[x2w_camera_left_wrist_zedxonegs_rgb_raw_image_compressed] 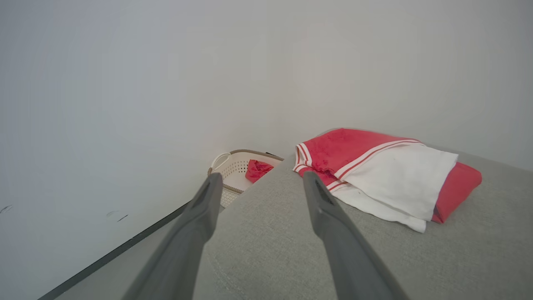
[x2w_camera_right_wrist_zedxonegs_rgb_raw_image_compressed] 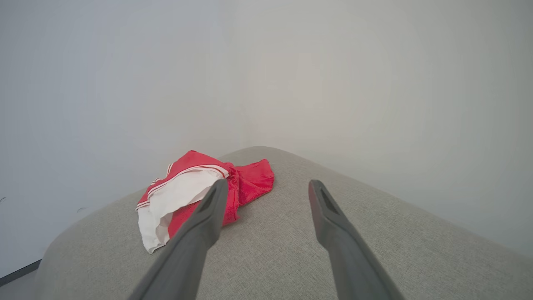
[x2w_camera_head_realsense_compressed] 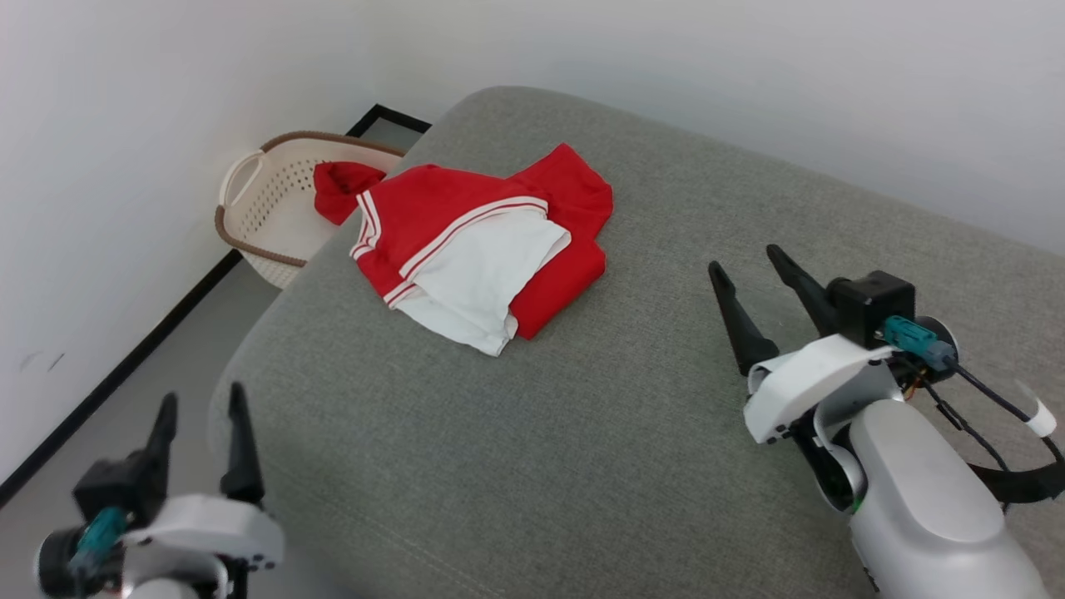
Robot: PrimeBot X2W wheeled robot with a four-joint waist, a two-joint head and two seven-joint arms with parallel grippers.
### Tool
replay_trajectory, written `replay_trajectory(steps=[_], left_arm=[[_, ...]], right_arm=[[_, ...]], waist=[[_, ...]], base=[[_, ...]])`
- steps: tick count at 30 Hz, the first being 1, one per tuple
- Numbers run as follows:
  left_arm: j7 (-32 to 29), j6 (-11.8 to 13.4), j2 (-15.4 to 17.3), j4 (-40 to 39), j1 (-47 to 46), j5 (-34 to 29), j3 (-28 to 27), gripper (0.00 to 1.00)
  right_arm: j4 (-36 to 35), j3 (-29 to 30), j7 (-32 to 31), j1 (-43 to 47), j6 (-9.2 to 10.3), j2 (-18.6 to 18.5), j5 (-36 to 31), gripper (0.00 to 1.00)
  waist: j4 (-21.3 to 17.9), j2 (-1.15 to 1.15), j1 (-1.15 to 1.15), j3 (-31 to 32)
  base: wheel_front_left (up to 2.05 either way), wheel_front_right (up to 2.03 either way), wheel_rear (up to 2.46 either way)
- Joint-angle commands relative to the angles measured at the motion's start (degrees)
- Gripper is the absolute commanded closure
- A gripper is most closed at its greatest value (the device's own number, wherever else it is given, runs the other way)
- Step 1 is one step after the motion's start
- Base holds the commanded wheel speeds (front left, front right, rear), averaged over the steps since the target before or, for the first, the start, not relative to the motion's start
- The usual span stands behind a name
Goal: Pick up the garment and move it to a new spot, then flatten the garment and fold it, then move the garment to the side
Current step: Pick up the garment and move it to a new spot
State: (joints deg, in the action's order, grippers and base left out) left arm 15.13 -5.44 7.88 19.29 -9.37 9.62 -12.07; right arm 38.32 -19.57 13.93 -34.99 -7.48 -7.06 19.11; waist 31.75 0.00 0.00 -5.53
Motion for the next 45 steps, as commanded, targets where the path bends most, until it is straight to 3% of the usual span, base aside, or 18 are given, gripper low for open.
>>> replay_trajectory(steps=[1,7,12,22,28,35,42,45], left_arm=[[0.02,-0.6,-0.11,0.56,-1.41,0.37,0.62,0.0],[0.02,-1.71,2.35,6.35,-9.71,-0.34,6.72,0.0],[0.0,-2.07,5.92,11.92,-19.83,2.33,10.69,0.0],[-2.85,-1.97,17.9,28.64,-39.19,11.88,21.36,0.0],[-13.75,-1.98,23.62,34.97,-44.25,24.08,29.12,0.0],[-37.6,-1.98,30.75,33.11,-41.89,40.3,38.47,0.0],[-41.01,-1.98,35.83,30.46,-39.38,50.04,41.87,0.0],[-40.52,-1.98,36.26,31.21,-38.91,51.3,42.93,0.0]], right_arm=[[0.08,0.21,0.42,0.45,-0.02,-0.65,0.33,0.0],[-2.12,3.09,1.02,4.39,-0.02,-2.06,-0.5,0.0],[-5.02,3.48,0.41,4.7,-0.01,-1.74,-2.15,0.0],[-9.33,1.11,-1.19,0.79,-0.01,1.28,-5.88,0.0],[-11.09,-0.86,-1.77,-1.94,-0.01,2.76,-7.44,0.0],[-12.69,-2.24,-1.86,-2.9,-0.01,3.67,-8.18,0.0],[-15.2,-2.0,-3.59,-2.63,-0.01,4.01,-9.73,0.0],[-16.49,-1.69,-4.36,-2.42,-0.01,4.03,-10.48,0.0]], waist=[[-0.28,0.0,0.0,0.25],[-1.98,0.0,0.0,0.3],[-8.19,0.0,0.0,-2.55],[-20.87,0.0,0.0,-10.32],[-26.52,0.0,0.0,-14.73],[-30.46,0.0,0.0,-17.12],[-33.2,0.0,0.0,-19.74],[-33.64,0.0,0.0,-20.48]], base=[[0.0,0.0,0.0],[0.0,0.0,0.0],[0.0,0.0,0.0],[0.0,0.0,0.0],[0.0,0.0,0.0],[0.0,0.0,0.0],[0.0,0.0,0.0],[0.0,0.0,0.0]])
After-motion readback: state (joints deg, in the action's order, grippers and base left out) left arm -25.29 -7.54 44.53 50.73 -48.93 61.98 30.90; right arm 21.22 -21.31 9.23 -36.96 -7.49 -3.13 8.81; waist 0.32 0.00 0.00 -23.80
